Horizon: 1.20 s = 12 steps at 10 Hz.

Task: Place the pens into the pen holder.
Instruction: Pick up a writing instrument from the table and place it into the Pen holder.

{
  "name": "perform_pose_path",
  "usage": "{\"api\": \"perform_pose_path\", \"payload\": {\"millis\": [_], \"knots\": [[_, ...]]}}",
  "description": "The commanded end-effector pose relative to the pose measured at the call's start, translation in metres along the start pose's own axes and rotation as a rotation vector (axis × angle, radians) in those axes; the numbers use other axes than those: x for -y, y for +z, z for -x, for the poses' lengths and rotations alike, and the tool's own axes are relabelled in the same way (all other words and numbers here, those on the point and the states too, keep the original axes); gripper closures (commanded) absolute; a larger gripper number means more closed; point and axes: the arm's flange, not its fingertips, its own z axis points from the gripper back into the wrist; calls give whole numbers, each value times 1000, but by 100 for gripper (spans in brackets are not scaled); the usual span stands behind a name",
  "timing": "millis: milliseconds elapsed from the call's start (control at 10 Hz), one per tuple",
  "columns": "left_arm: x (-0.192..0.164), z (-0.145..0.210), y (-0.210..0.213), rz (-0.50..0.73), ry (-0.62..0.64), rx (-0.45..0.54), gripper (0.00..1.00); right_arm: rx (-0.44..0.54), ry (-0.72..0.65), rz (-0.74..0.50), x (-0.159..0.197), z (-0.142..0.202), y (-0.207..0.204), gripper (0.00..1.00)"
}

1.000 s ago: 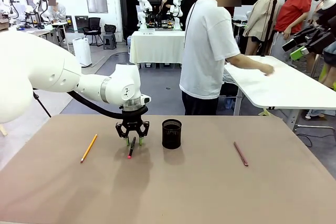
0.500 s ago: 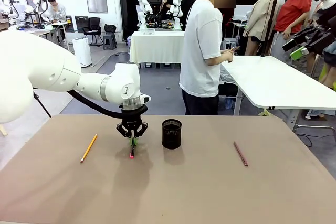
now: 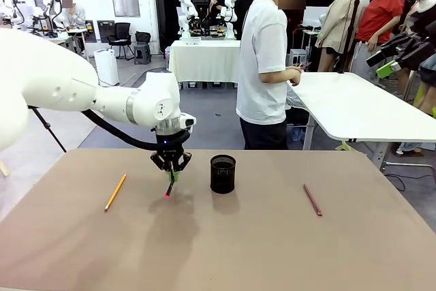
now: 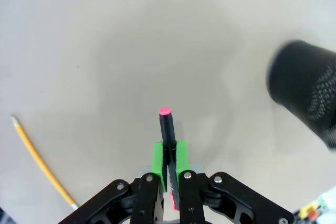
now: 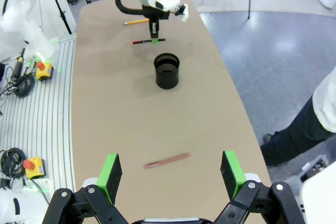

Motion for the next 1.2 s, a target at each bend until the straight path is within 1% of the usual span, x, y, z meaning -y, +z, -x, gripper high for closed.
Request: {"api": "perform_pose_path", "payload": {"millis": [0, 100, 200, 300, 500, 600, 700, 800, 900, 1000, 1100], "knots": [[-20, 31, 41, 77, -136, 52, 100, 5, 4, -2, -2, -1, 0, 0], [-21, 36, 58, 120, -220, 73, 100, 5, 4, -2, -2, -1, 0, 0], [-19, 41, 74, 178, -348, 123, 100, 5, 4, -2, -2, -1, 0, 0], [-20, 48, 91, 323, -560, 234, 100, 5, 4, -2, -2, -1, 0, 0], [-22, 62, 108, 488, -785, 377, 100, 5, 4, -2, -2, -1, 0, 0], [-27, 67, 113, 560, -863, 479, 100, 5, 4, -2, -2, -1, 0, 0], [-29, 74, 117, 610, -907, 605, 100, 5, 4, -2, -2, -1, 0, 0], [-33, 76, 119, 672, -926, 682, 100, 5, 4, -2, -2, -1, 0, 0], [-38, 76, 124, 803, -900, 781, 100, 5, 4, -2, -2, -1, 0, 0], [-38, 79, 127, 809, -921, 844, 100, 5, 4, -2, -2, -1, 0, 0], [-39, 78, 128, 813, -960, 867, 100, 5, 4, -2, -2, -1, 0, 0]]}}
